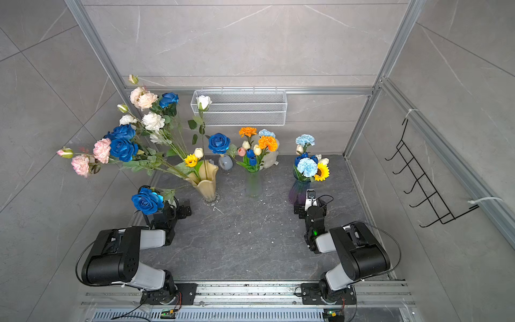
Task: Pick out blue flowers from the vase
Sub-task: Pick up the flower from the vase.
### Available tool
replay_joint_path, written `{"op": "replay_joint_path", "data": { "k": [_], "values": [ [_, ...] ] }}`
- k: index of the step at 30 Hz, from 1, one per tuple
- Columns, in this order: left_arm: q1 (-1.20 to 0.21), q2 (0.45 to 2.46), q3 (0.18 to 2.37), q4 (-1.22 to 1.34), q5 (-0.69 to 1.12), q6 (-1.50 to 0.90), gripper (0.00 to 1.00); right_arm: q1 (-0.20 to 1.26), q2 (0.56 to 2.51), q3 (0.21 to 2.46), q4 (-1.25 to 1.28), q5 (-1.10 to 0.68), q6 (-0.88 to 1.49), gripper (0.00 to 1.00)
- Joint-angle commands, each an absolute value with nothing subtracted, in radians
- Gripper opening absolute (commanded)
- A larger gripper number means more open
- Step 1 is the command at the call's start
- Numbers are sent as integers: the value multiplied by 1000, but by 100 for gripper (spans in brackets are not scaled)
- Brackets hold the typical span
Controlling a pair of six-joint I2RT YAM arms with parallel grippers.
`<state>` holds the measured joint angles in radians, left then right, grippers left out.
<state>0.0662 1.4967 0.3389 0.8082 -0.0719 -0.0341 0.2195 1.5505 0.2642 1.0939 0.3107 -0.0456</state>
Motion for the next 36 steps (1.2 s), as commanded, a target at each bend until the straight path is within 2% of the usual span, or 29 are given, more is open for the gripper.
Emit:
{"op": "replay_joint_path", "data": {
  "k": [1, 28, 32, 36],
  "values": [
    [65, 1500, 365, 838, -63, -21, 100, 207, 1555, 287, 1096, 333, -41, 100],
    [66, 1500, 365, 836, -62, -24, 100, 201, 1550, 294, 1076, 324, -35, 100],
    [66, 1496, 359, 845, -57, -25, 100, 218, 1529, 216, 1218, 339, -57, 100],
    [66, 1443, 424, 685, -35, -17, 100, 225, 1525, 207, 1235, 343, -62, 100]
  ]
}}
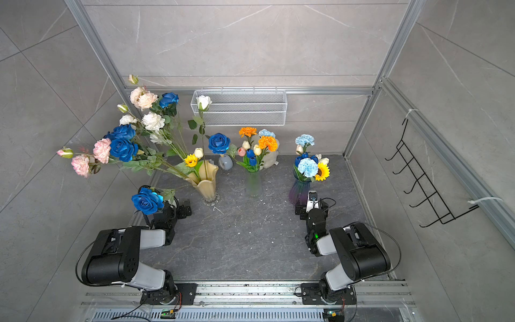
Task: Pick out blue flowers from the vase
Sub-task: Pick up the flower from the vase.
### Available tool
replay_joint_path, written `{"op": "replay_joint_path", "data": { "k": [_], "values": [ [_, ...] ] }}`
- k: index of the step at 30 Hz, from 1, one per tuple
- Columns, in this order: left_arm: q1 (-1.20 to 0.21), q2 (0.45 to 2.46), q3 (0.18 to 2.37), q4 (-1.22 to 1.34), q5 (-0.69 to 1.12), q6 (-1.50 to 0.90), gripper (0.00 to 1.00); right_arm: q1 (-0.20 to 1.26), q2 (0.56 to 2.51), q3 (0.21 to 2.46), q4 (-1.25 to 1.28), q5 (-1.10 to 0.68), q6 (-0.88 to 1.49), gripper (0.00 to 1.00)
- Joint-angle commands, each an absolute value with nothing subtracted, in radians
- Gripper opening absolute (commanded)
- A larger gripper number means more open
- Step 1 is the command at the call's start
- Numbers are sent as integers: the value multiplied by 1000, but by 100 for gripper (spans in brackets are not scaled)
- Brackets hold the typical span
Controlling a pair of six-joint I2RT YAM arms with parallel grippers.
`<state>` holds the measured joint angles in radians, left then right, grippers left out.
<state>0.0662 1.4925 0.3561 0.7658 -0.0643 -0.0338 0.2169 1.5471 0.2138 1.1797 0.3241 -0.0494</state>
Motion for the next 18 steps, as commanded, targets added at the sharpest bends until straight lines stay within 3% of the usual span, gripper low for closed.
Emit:
{"op": "replay_joint_path", "data": {
  "k": [1, 11, 14, 18],
  "values": [
    [66, 1430, 439, 647, -34, -21, 100, 225, 1525, 202, 1249, 343, -65, 100],
    [65, 1281, 462, 474, -153, -86, 100, 238, 1185, 278, 800, 365, -54, 100],
    [66, 1273, 537, 298, -245, -195, 100, 237, 1104, 362, 515, 371, -30, 100],
    [67, 1286, 660, 82, -201, -261, 100, 237, 995, 415, 300, 362, 28, 100]
  ]
}}
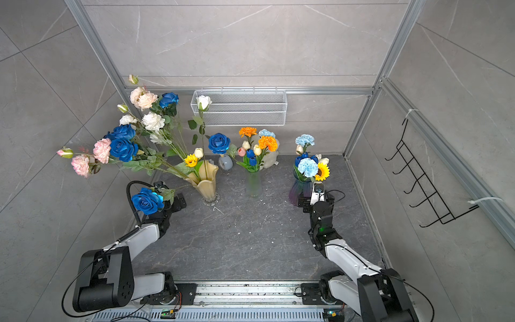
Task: Pick out blue flowers from the vase
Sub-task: Pick up the flower from the vase.
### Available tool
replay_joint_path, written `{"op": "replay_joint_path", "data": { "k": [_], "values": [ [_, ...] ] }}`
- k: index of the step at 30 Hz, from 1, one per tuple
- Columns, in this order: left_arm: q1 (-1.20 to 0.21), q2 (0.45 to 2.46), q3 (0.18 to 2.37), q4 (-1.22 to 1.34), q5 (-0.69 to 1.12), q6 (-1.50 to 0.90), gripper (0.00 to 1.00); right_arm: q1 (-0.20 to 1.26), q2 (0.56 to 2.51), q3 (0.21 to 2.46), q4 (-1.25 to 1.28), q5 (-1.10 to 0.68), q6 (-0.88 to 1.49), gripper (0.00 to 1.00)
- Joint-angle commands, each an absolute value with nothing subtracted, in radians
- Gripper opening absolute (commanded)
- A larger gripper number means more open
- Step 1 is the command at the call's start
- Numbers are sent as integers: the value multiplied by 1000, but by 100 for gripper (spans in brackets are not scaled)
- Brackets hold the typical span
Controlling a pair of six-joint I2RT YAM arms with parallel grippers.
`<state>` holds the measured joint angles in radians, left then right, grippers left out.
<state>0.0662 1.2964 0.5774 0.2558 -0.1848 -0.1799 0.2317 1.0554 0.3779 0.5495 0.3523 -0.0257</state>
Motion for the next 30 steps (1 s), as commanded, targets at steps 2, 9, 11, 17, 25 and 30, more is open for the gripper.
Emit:
{"op": "replay_joint_path", "data": {
  "k": [2, 9, 11, 17, 25, 30],
  "values": [
    [67, 1292, 706, 20, -158, -270, 100, 236, 950, 450, 178, 381, 80, 100],
    [67, 1137, 716, -64, -79, -301, 100, 278, 877, 560, -193, 357, 226, 100],
    [67, 1104, 722, -94, -58, -292, 100, 338, 842, 571, -241, 429, 230, 100],
    [67, 1085, 761, -169, 47, -288, 100, 501, 819, 633, -368, 547, 278, 100],
    [67, 1063, 797, -257, 91, -333, 100, 998, 922, 686, -551, 925, 503, 100],
    [63, 1012, 788, -324, 123, -349, 100, 1211, 1067, 789, -620, 983, 604, 100]
  ]
}}
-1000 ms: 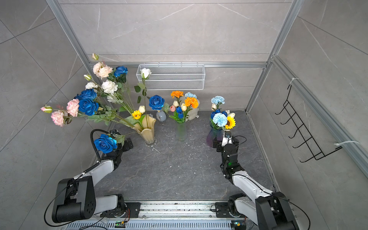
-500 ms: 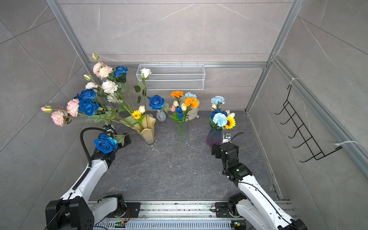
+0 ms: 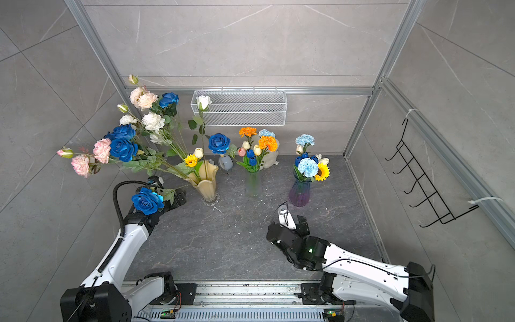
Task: Pick out blue flowers from the vase
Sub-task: Pick up the flower from the vase.
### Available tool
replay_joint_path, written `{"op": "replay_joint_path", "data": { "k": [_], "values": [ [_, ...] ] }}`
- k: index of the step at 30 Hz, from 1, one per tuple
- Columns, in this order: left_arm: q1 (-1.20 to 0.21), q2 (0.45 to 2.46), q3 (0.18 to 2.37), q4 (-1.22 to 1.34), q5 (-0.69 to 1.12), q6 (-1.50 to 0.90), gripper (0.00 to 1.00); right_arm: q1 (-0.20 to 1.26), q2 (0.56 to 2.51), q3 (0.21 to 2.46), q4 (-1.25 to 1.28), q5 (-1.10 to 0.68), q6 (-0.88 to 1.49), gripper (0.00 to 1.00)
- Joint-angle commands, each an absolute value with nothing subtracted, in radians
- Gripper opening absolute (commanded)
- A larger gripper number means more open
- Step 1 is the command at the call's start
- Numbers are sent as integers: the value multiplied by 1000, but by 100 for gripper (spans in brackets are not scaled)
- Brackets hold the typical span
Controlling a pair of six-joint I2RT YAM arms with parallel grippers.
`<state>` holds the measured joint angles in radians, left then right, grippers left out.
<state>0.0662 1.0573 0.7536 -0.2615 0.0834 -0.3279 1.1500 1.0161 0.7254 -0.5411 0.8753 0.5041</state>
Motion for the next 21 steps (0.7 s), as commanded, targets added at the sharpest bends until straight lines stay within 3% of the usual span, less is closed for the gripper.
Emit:
{"op": "replay_joint_path", "data": {
  "k": [1, 11, 21],
  "values": [
    [61, 995, 790, -349, 122, -346, 100, 1232, 1097, 806, -588, 959, 587, 100],
    [-78, 788, 758, -550, -1, -416, 96, 1238, 1321, 989, -301, 691, 397, 100],
    [-277, 674, 757, -616, -176, -437, 94, 1139, 1508, 1160, -126, 378, 492, 100]
  ]
}}
